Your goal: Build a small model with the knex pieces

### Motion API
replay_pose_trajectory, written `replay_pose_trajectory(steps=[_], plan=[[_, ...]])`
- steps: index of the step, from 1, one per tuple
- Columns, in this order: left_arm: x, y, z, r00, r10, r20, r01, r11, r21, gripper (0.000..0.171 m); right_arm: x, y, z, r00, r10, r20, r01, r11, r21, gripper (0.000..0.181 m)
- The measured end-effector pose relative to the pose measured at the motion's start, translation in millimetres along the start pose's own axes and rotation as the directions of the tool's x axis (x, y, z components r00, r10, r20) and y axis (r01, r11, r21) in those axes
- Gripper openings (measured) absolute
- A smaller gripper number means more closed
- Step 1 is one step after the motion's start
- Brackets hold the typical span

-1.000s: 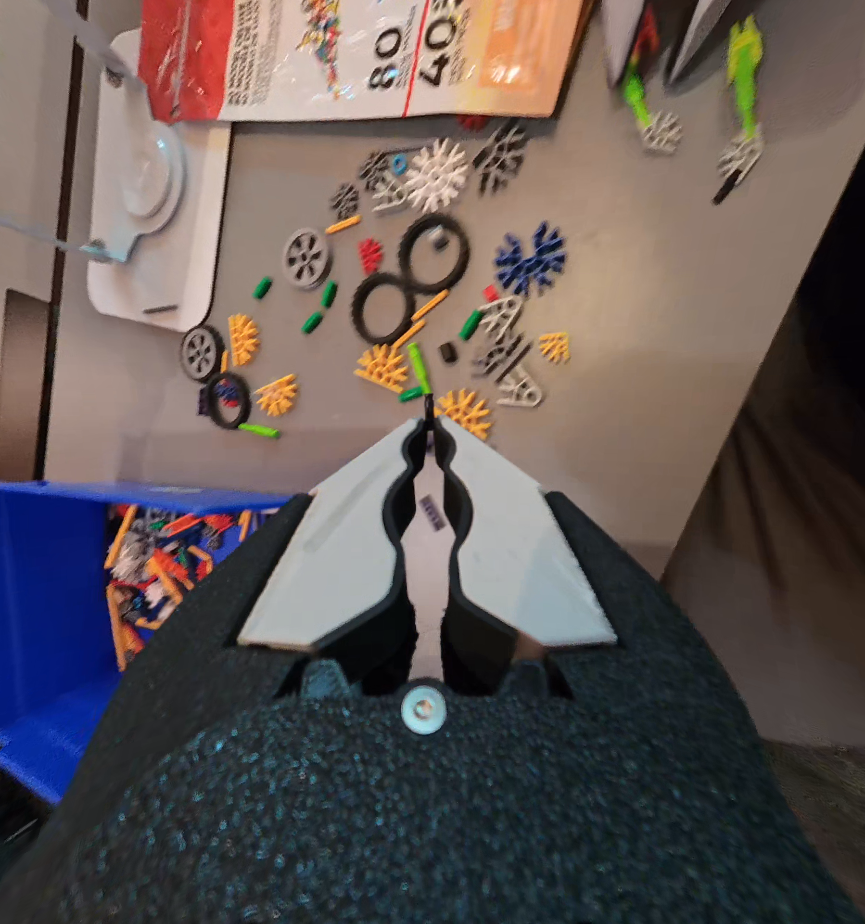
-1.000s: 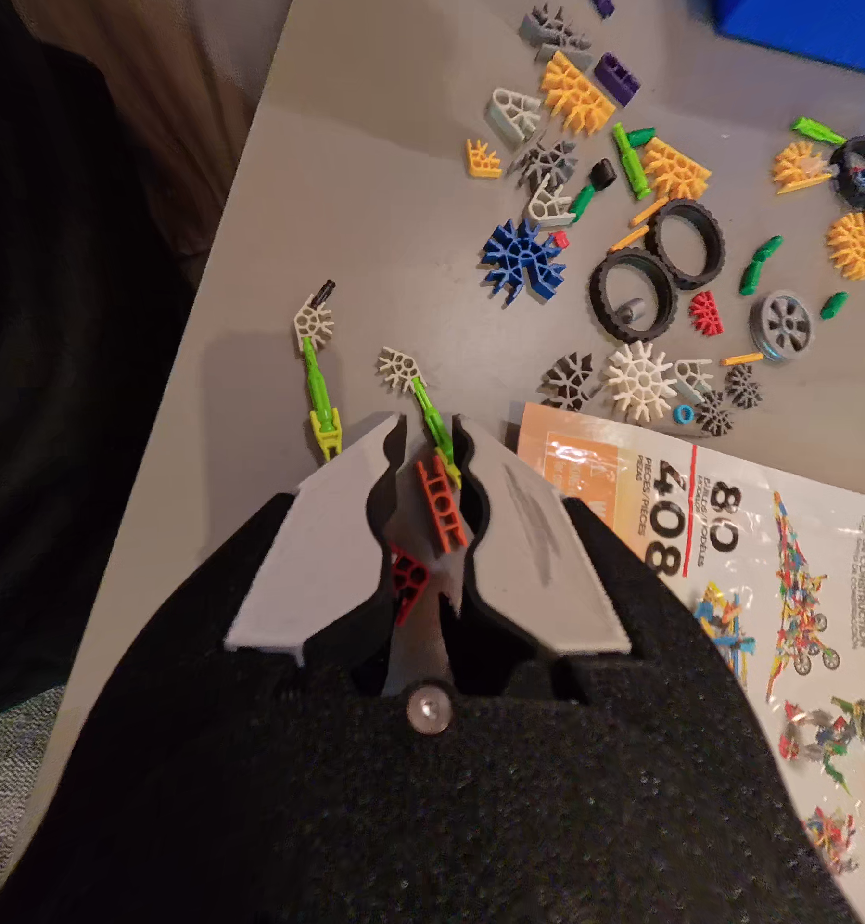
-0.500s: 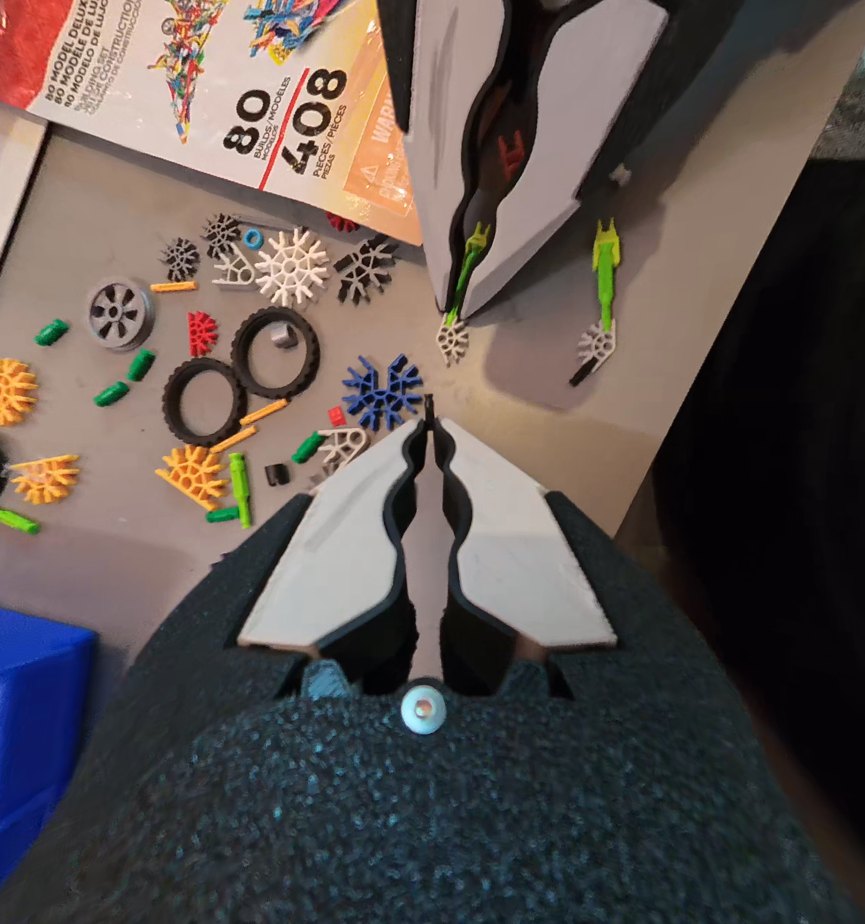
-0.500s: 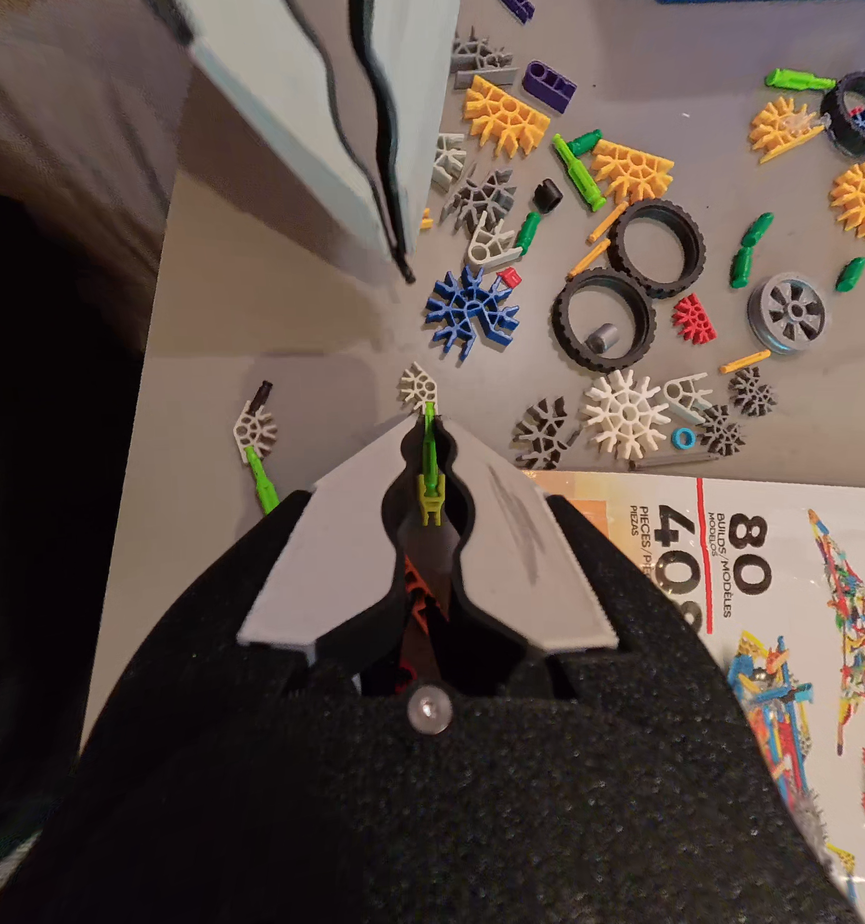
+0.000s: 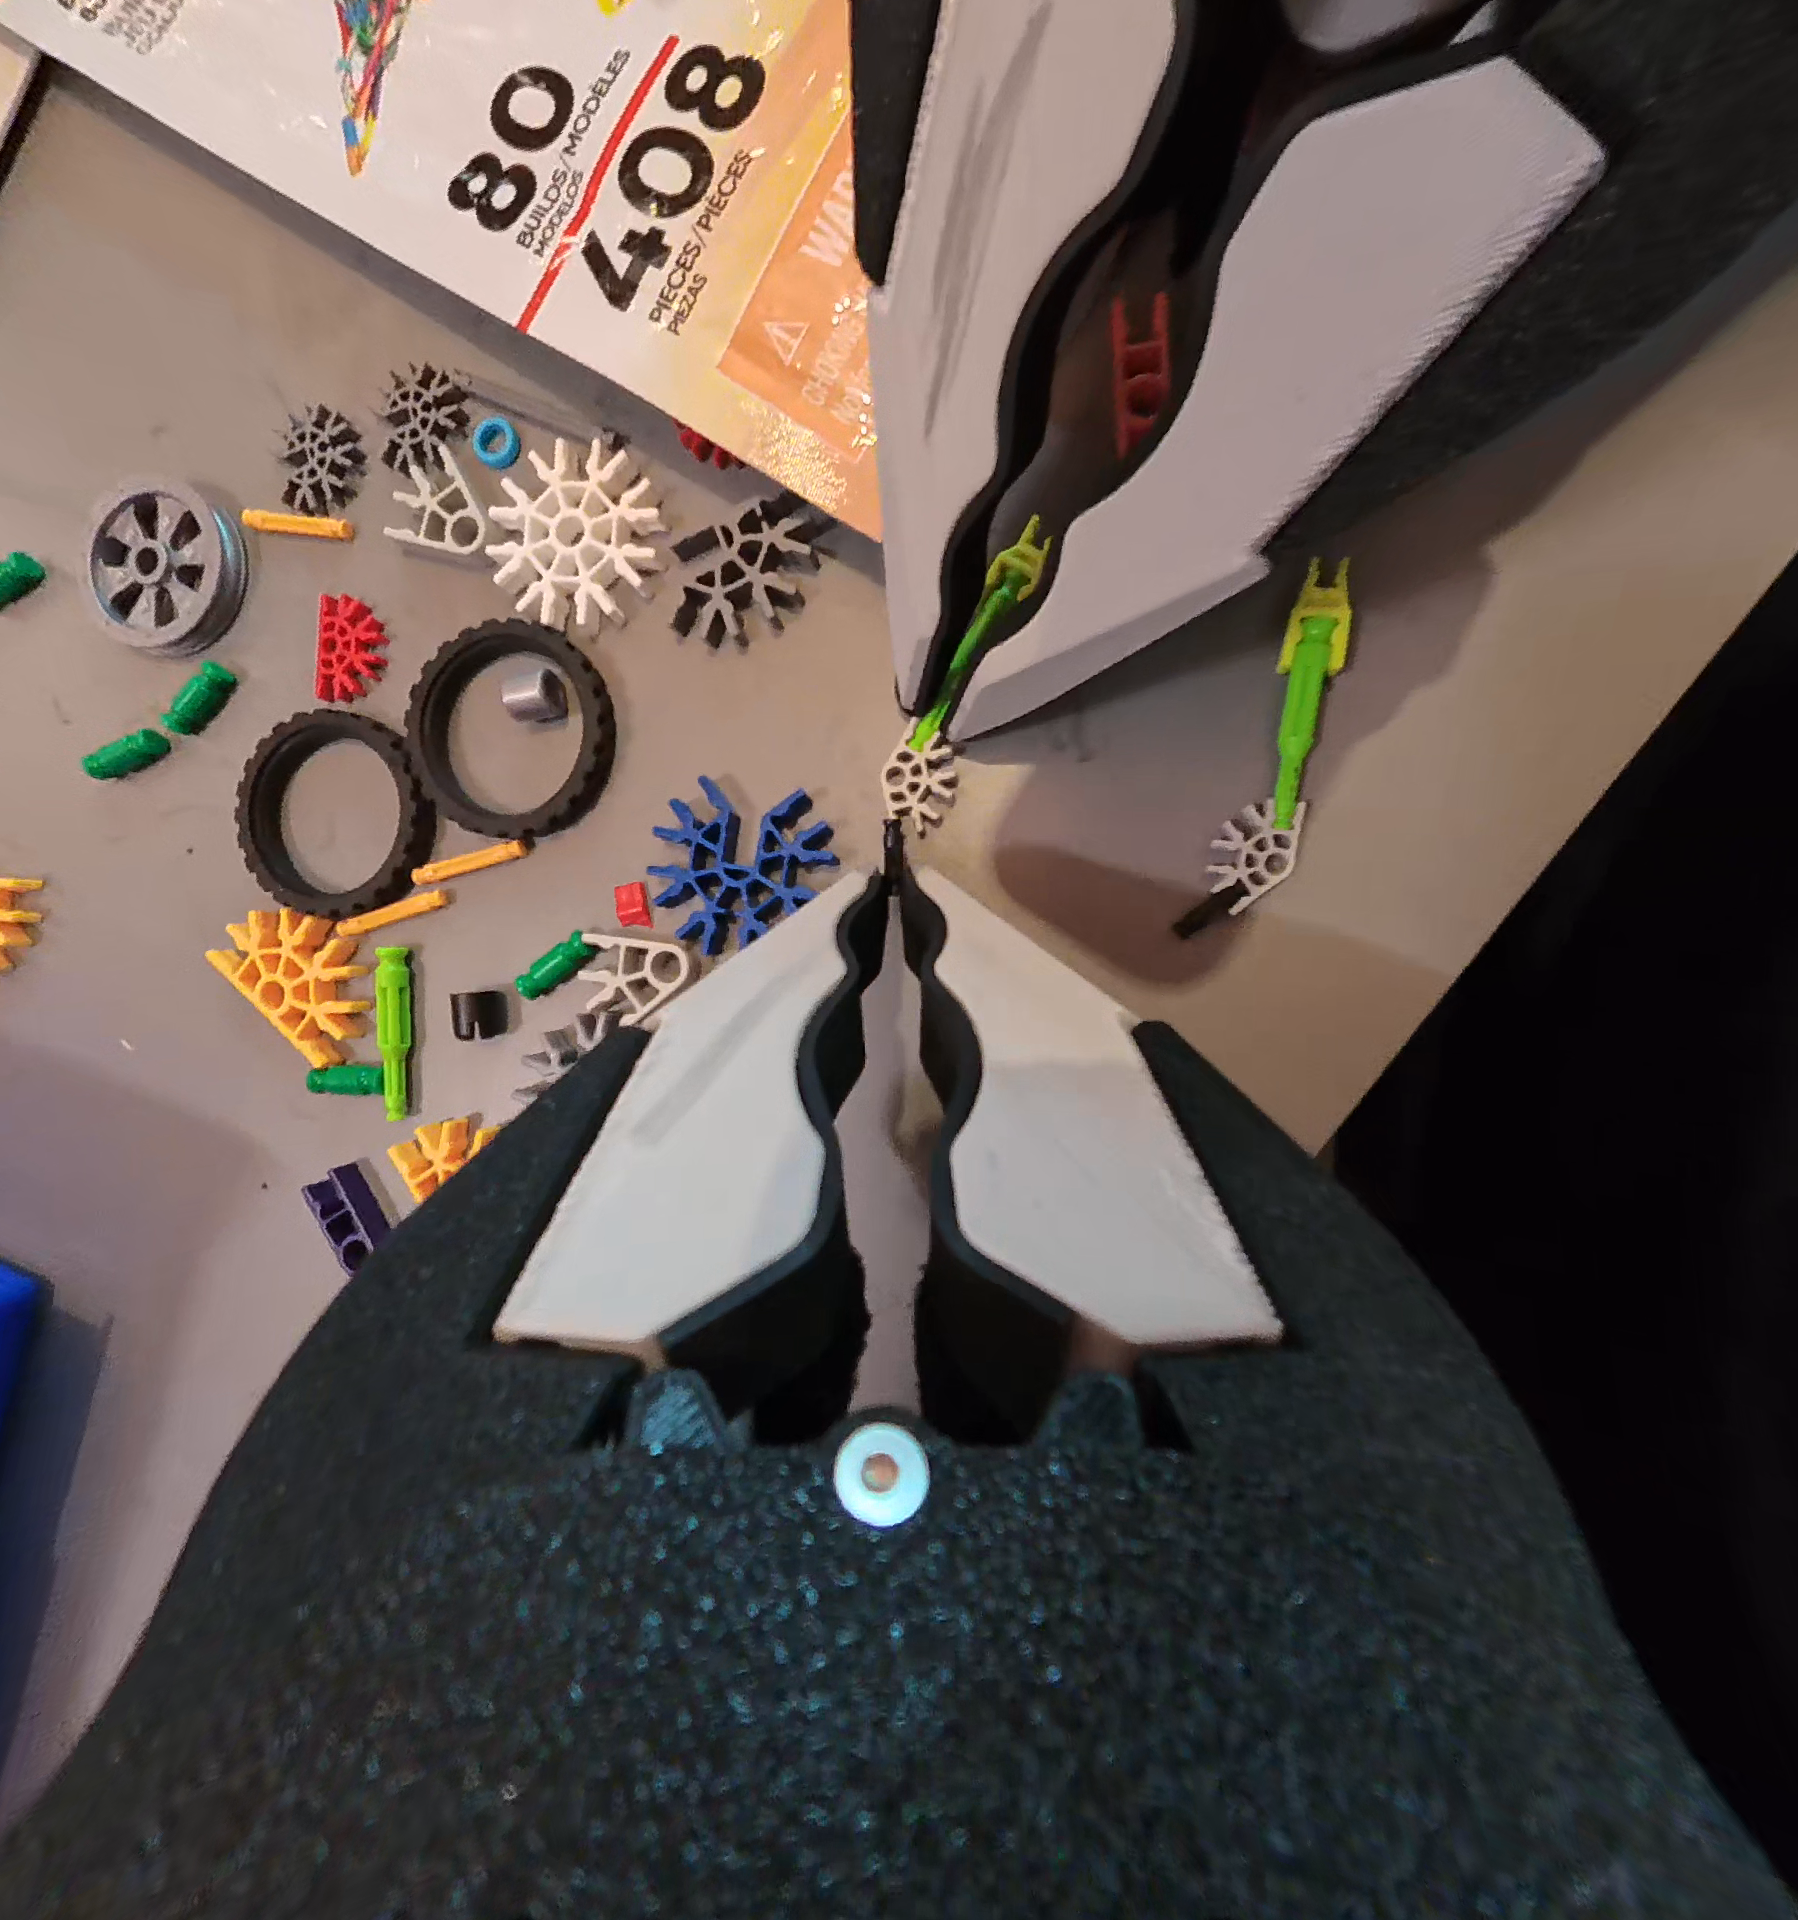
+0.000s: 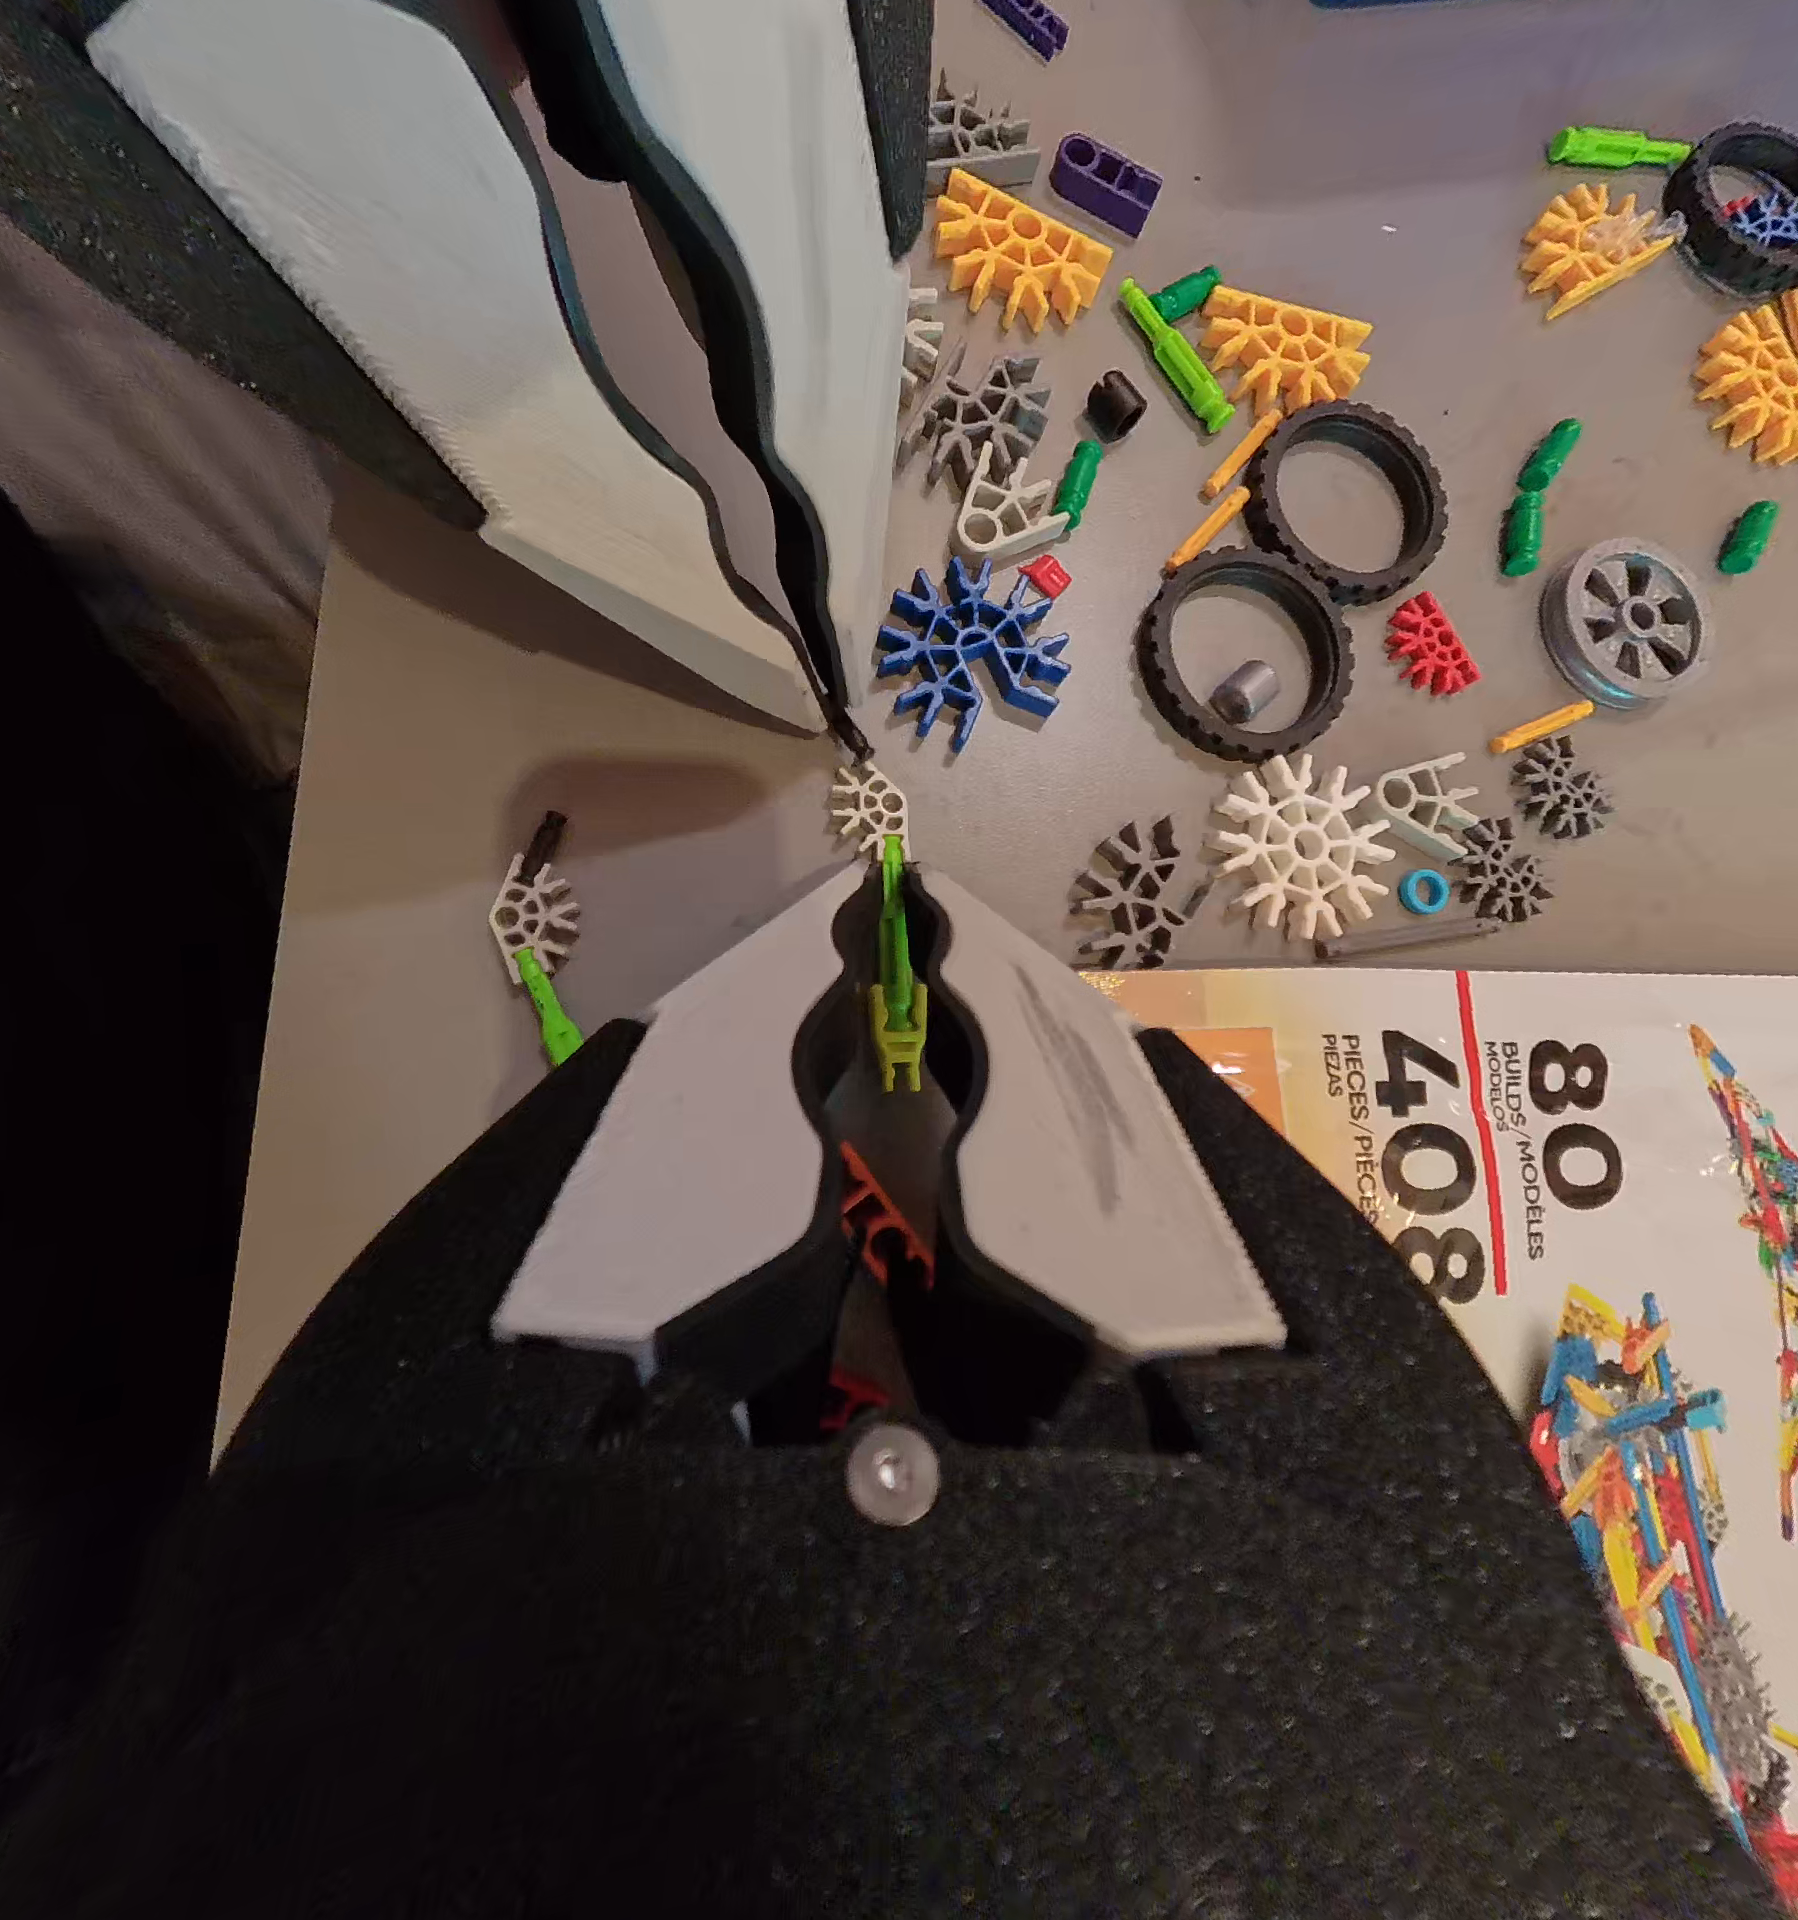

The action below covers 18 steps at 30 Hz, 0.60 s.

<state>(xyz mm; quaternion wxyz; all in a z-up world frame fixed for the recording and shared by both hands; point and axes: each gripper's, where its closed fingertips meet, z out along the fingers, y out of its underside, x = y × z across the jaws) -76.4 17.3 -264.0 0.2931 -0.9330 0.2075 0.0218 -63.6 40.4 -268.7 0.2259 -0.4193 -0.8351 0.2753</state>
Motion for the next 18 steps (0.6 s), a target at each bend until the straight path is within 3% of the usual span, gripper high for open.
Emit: replay_pose_trajectory(steps=[18], plan=[[1.0,-1.1,5.6,1.0,0.012,0.013,-0.011,0.999,-0.038,0.0,1.3,-7.1,-5.1,1.0,0.017,0.009,-0.017,0.999,0.04,0.006]])
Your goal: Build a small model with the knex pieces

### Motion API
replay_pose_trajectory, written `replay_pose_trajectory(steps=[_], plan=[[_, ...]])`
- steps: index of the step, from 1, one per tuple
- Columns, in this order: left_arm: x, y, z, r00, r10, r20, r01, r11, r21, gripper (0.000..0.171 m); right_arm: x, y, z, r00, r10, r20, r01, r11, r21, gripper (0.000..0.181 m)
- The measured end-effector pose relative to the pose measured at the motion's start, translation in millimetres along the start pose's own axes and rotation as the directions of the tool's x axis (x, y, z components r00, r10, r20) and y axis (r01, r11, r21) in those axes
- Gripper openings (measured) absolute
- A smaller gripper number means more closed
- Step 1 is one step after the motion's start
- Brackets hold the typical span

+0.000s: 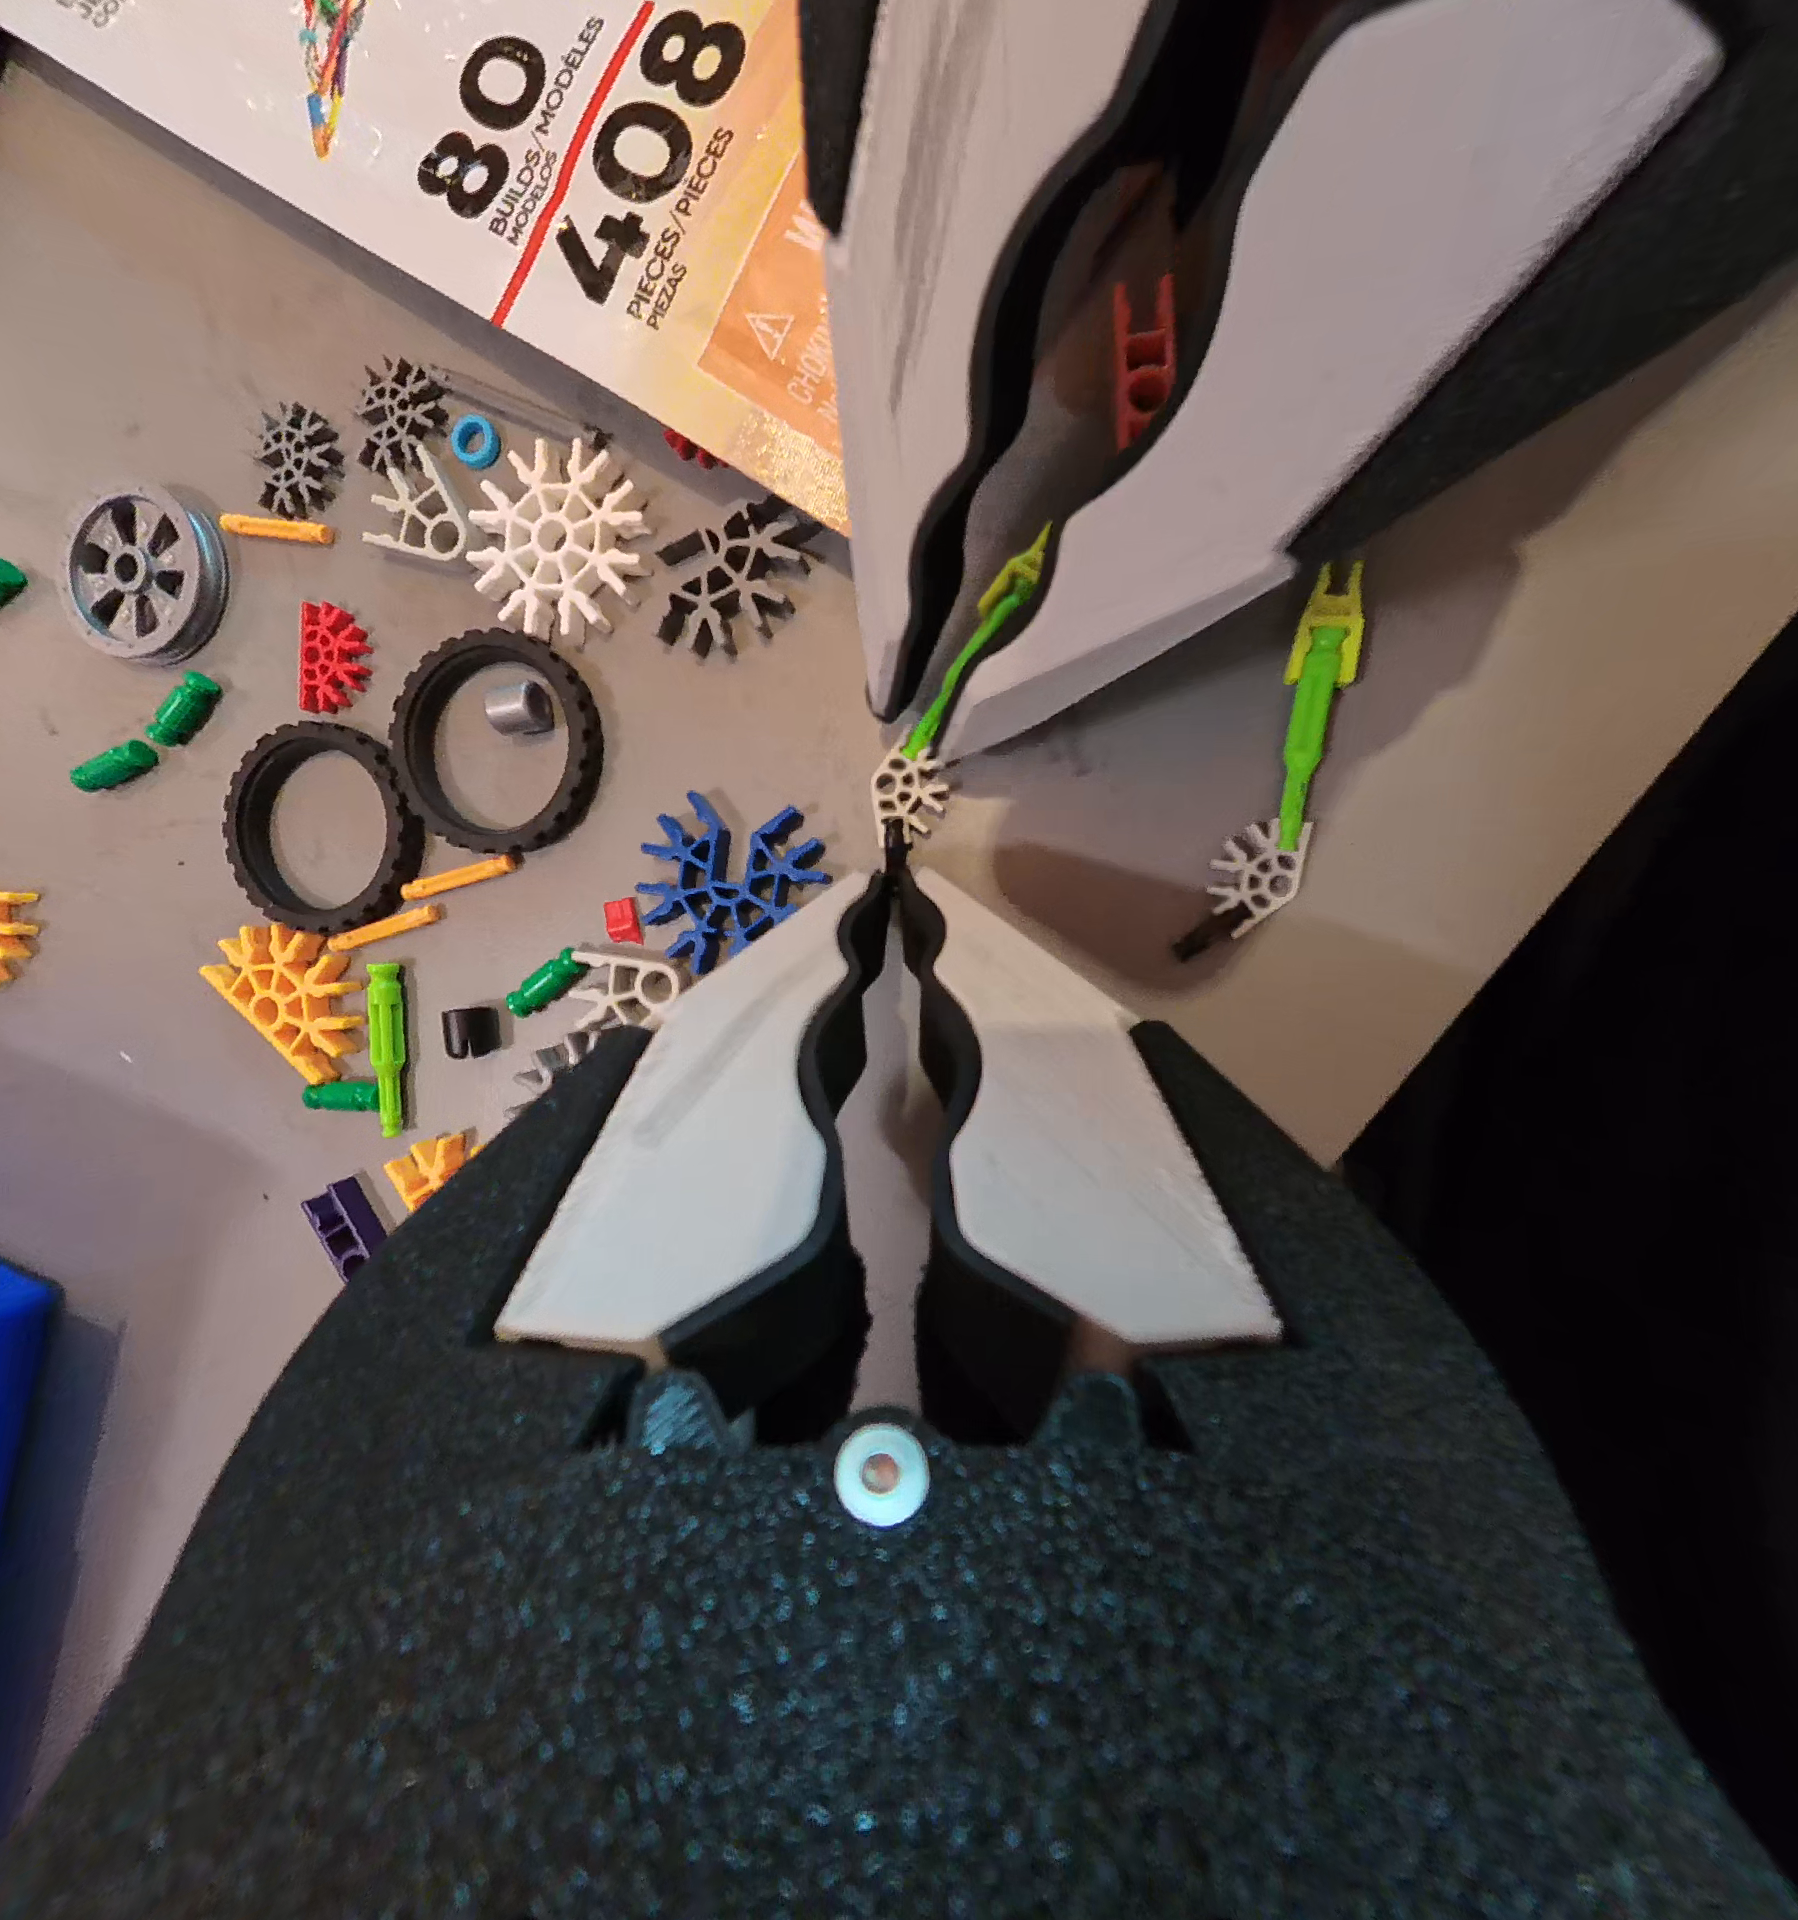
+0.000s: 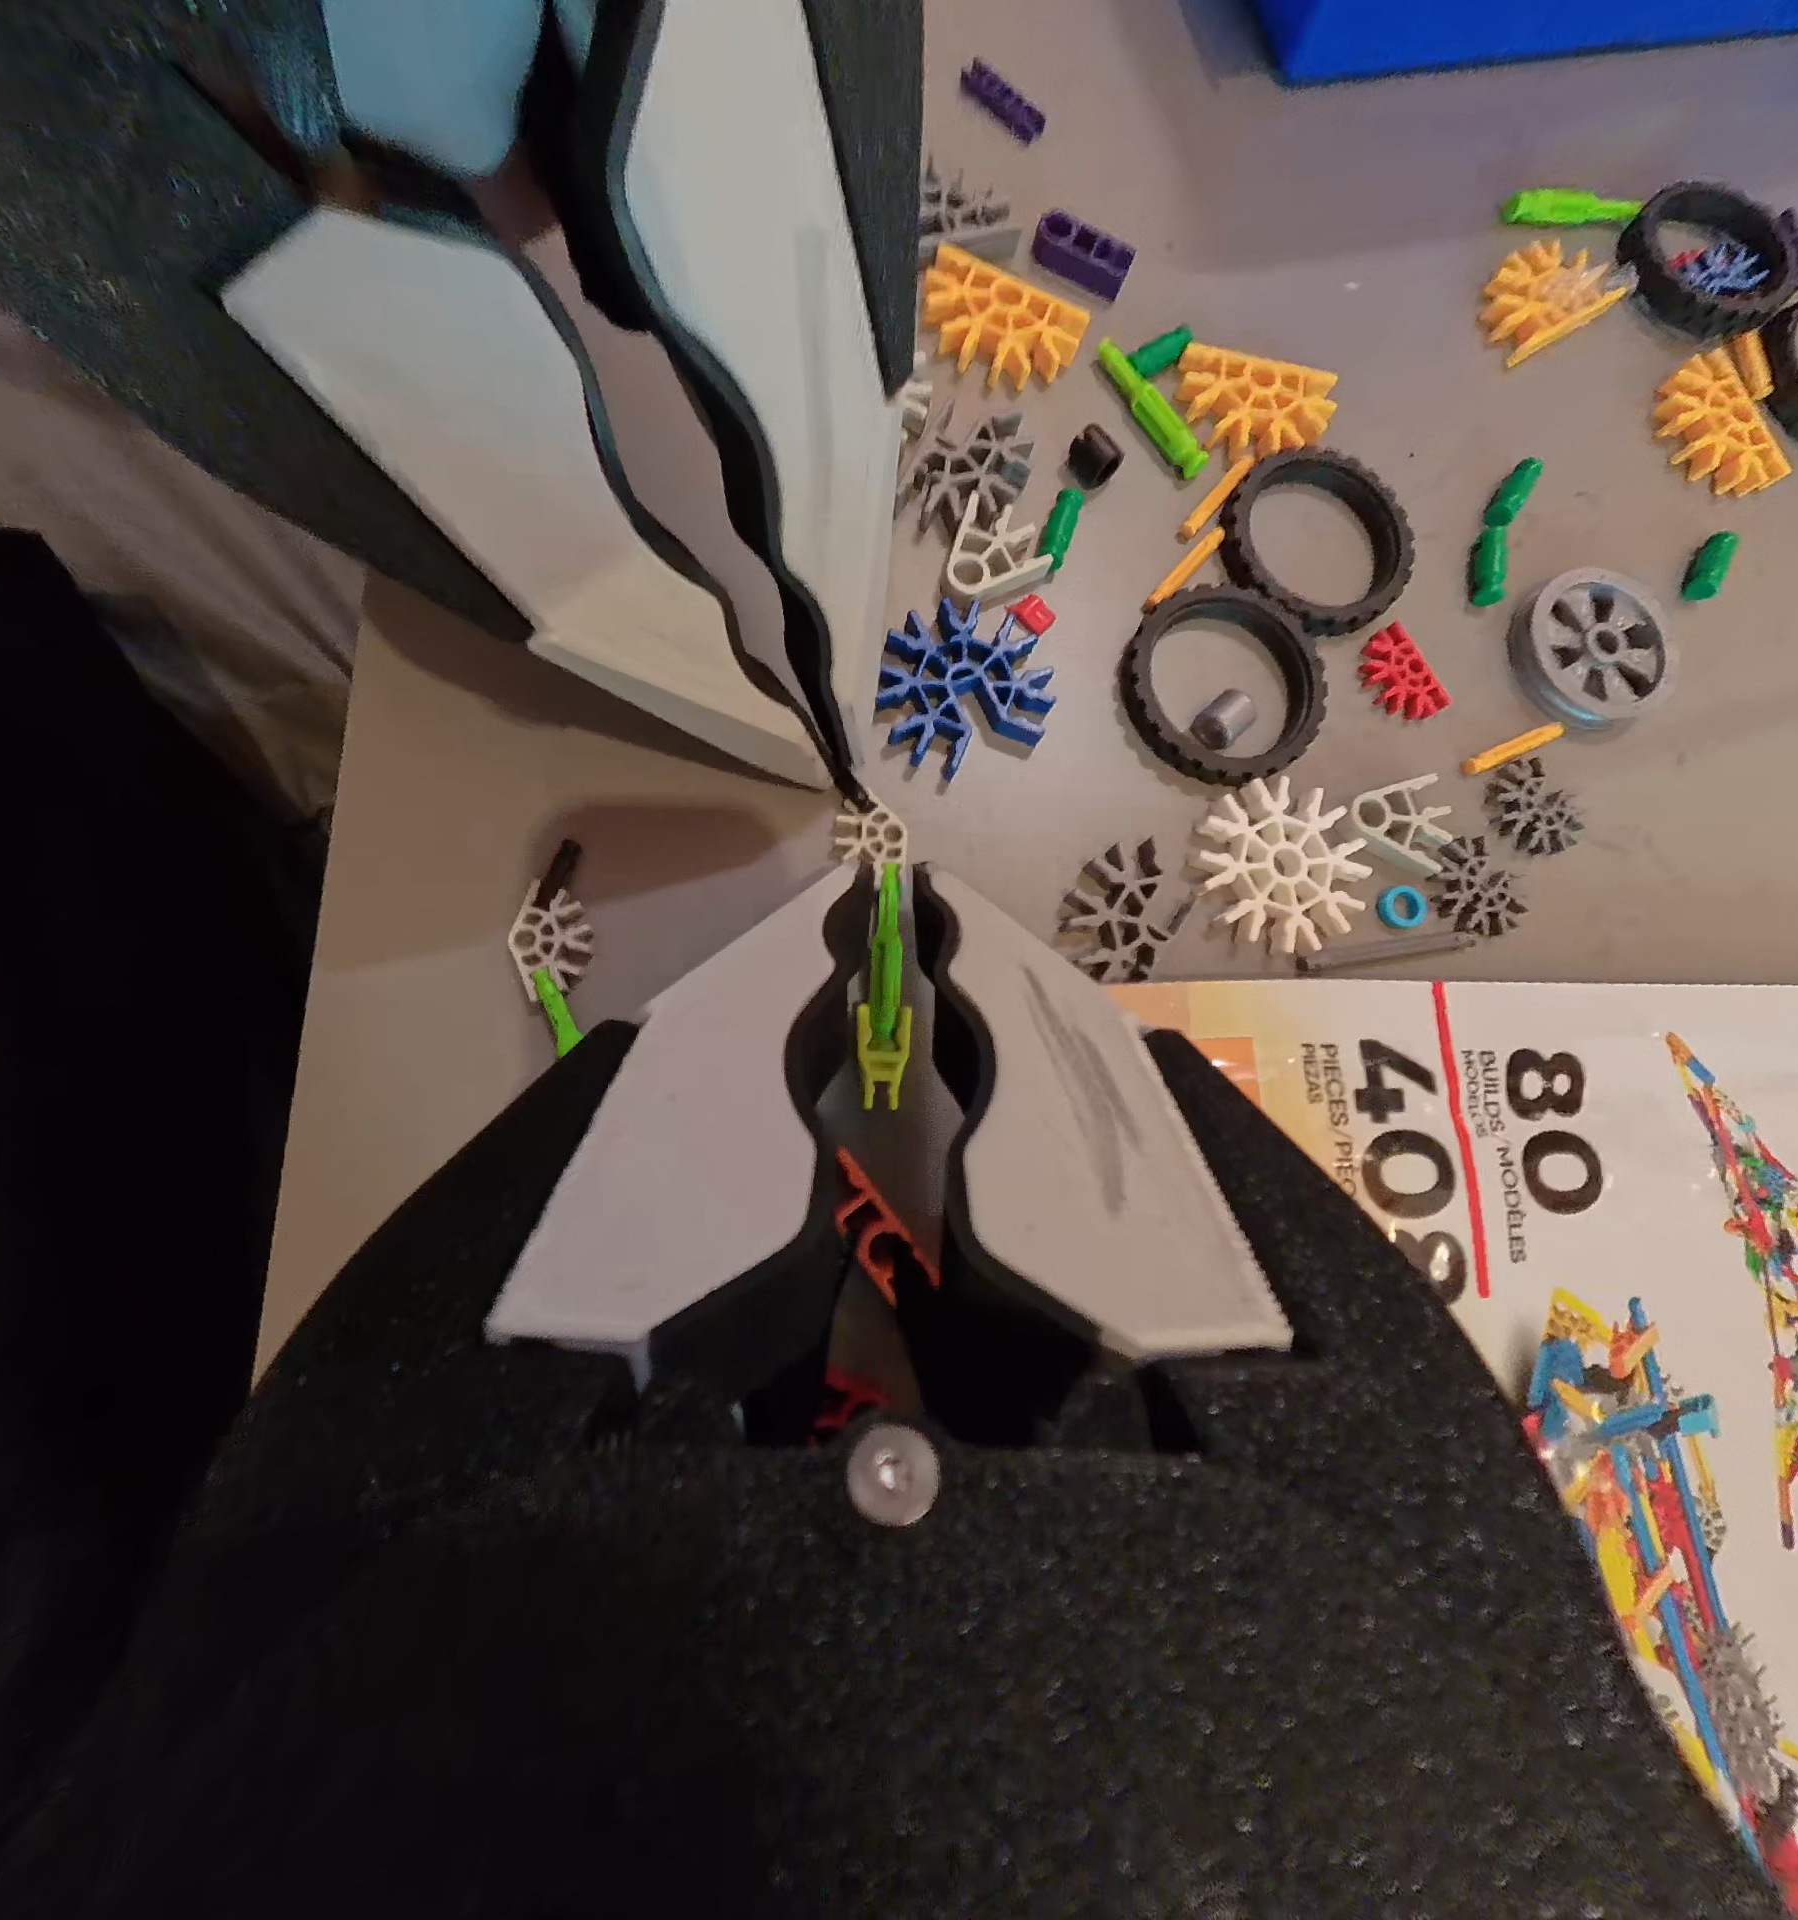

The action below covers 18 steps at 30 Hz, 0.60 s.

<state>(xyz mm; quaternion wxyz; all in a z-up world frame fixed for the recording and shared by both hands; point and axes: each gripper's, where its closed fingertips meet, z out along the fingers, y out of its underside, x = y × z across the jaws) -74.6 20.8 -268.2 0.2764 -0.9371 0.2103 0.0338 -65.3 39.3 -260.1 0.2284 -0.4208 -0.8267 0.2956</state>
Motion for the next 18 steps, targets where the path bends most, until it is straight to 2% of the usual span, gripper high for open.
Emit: replay_pose_trajectory(steps=[4,11,18], plan=[[-0.1,-0.7,0.6,1.0,-0.004,-0.001,0.004,1.0,0.002,0.0,-1.1,-13.2,0.1,0.999,0.009,0.034,-0.011,0.999,0.047,0.001],[-0.1,-0.5,0.7,1.0,-0.001,0.001,0.001,1.0,0.005,0.0,0.5,-10.1,13.9,0.999,0.005,0.053,-0.006,1.0,0.014,0.0],[-0.3,-1.1,1.2,1.0,0.013,0.005,-0.013,1.0,0.002,0.0,1.6,-12.1,11.9,0.999,-0.014,0.045,0.012,1.0,0.025,0.0]])
